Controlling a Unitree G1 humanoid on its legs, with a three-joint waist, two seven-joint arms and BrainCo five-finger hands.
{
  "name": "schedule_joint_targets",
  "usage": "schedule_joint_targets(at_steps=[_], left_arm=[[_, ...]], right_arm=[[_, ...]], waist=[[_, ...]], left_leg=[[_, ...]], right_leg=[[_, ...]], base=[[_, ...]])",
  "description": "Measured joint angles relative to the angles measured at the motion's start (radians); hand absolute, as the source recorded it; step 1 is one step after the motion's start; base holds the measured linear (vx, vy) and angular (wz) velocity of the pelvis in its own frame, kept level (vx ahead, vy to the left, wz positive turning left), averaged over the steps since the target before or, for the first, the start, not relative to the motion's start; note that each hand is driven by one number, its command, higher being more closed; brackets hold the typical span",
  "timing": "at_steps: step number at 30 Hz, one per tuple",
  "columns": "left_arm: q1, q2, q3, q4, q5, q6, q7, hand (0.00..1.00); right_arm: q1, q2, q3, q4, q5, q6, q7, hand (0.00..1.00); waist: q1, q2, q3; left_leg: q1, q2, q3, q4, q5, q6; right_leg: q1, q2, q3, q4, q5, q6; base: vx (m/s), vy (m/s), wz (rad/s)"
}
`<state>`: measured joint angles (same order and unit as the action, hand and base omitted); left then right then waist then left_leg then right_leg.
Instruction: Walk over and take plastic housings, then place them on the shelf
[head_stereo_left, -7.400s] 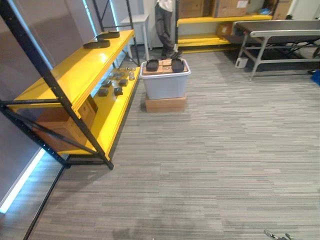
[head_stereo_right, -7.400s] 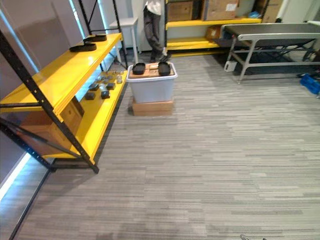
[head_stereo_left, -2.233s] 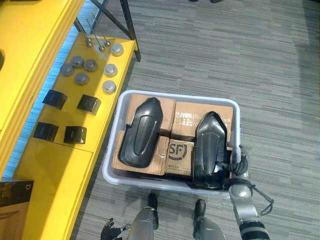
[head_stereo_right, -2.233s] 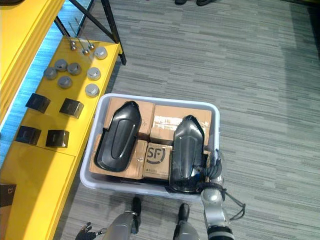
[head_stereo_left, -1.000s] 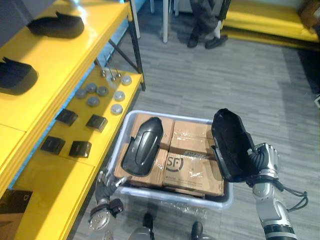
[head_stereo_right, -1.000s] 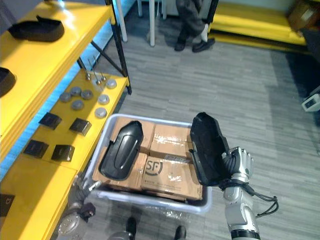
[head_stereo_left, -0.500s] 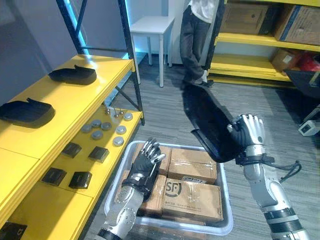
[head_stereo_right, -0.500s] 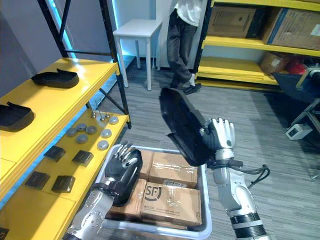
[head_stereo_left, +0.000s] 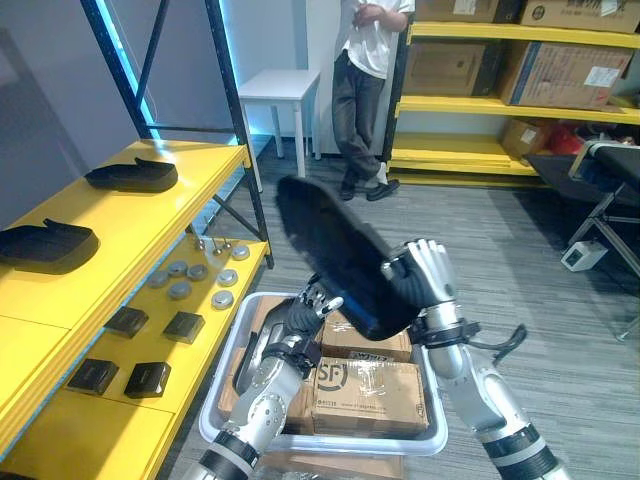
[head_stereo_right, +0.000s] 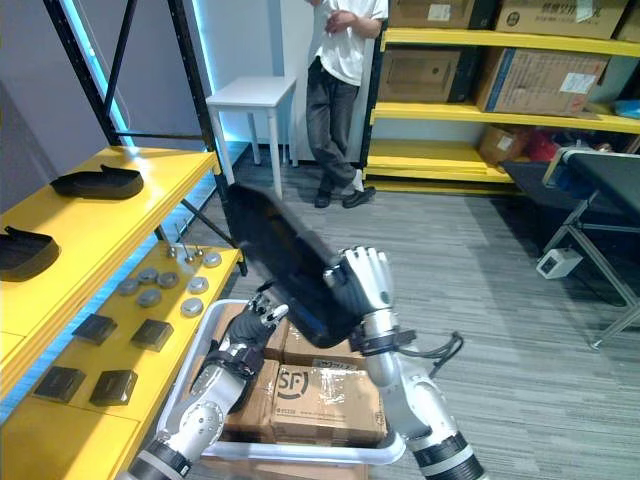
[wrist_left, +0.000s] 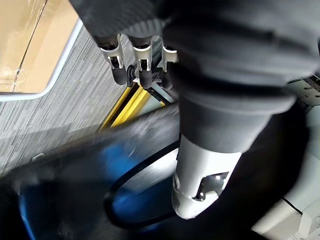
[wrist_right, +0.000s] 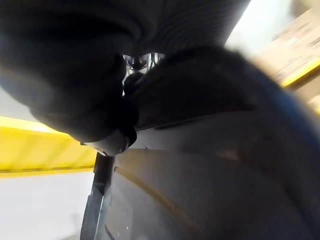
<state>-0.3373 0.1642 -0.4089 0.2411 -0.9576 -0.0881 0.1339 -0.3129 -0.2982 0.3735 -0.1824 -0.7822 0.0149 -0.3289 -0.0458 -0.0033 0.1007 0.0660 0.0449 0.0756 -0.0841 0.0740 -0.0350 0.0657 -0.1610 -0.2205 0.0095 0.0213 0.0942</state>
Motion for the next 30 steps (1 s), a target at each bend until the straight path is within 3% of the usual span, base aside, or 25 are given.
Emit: schedule_joint_targets(at_steps=[8,9,16,21,27,28,30], left_arm=[[-0.048,-0.002,-0.049,0.116,-0.003,-0.011,0.074,0.0],[-0.055,-0.008,-0.05,0.133,-0.003,-0.011,0.092,1.0],[-0.068,-0.053,-0.035,0.147,-0.092,-0.063,0.178,1.0],[-0.068,-0.082,-0.007,0.163,-0.12,-0.1,0.186,1.0],[-0.003,-0.128,0.052,0.166,-0.122,-0.105,0.176,1.0],[0.03,-0.147,0.072,0.164,-0.124,-0.108,0.167,1.0],[0.064,-0.16,0.089,0.161,-0.134,-0.12,0.166,1.0]], right_arm=[[0.026,0.017,0.093,-0.001,0.001,-0.014,-0.027,1.0],[0.036,0.017,0.104,-0.001,0.003,-0.014,-0.037,1.0],[0.082,-0.003,0.125,0.002,0.05,-0.014,-0.081,1.0],[0.103,0.0,0.133,0.012,0.088,-0.018,-0.105,1.0],[0.138,0.035,0.125,0.08,0.132,-0.068,-0.117,1.0],[0.161,0.058,0.111,0.103,0.153,-0.075,-0.117,0.0],[0.202,0.073,0.098,0.137,0.181,-0.082,-0.116,0.0]], waist=[[0.001,-0.001,-0.018],[-0.001,-0.002,-0.018],[-0.001,-0.014,-0.027],[-0.001,-0.029,-0.036],[0.003,-0.035,-0.037],[0.007,-0.036,-0.036],[0.009,-0.04,-0.033]], left_leg=[[0.005,0.003,0.01,-0.002,0.008,0.0],[0.008,0.004,0.01,-0.002,0.008,0.0],[0.009,0.008,0.016,-0.002,0.008,-0.001],[0.01,0.01,0.017,-0.002,0.009,-0.002],[0.006,0.01,0.001,-0.002,0.01,-0.003],[-0.001,0.009,-0.012,-0.002,0.011,-0.004],[-0.022,0.005,-0.048,-0.002,0.02,-0.006]], right_leg=[[0.015,0.004,0.02,-0.04,0.028,0.001],[0.02,0.005,0.019,-0.046,0.03,0.0],[0.026,0.012,0.023,-0.065,0.041,-0.003],[0.026,0.014,0.025,-0.065,0.042,-0.004],[0.031,0.013,0.012,-0.065,0.041,-0.003],[0.031,0.013,0.0,-0.065,0.04,-0.001],[0.03,0.013,-0.04,-0.06,0.033,0.0]], base=[[-0.02,0.003,-0.04],[0.0,0.0,0.0],[0.0,0.004,-0.02],[0.0,0.003,-0.01],[0.0,0.016,0.08],[0.0,0.008,0.25],[0.0,-0.005,0.52]])
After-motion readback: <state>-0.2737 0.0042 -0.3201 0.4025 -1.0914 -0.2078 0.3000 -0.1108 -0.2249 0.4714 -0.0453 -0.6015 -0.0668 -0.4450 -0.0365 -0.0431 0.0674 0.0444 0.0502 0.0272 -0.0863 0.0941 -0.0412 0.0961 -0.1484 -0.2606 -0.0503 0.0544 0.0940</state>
